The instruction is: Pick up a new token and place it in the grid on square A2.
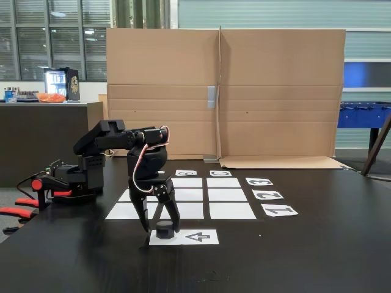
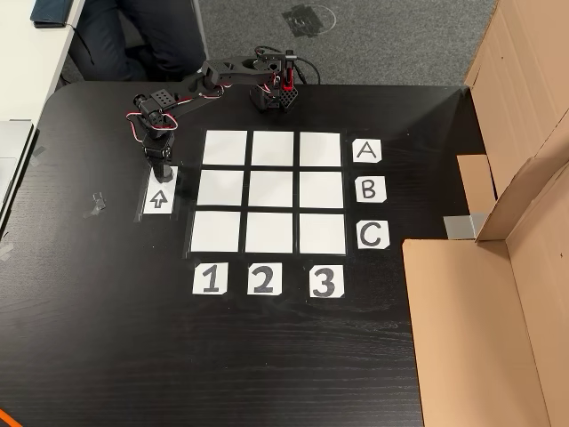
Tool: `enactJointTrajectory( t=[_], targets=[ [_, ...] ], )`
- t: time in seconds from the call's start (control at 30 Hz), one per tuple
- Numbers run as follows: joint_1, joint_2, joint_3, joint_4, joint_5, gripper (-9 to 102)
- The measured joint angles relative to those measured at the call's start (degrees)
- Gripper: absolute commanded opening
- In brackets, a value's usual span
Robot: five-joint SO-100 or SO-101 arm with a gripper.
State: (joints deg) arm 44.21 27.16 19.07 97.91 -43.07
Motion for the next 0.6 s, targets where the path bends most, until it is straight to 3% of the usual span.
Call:
enactJointTrajectory(
  t=[0.3,0.6],
  targets=[
    [0.00,0.00,0.00,0.00,-0.09,6],
    [0.00,0.00,-0.62,0.18,-0.09,5]
  ],
)
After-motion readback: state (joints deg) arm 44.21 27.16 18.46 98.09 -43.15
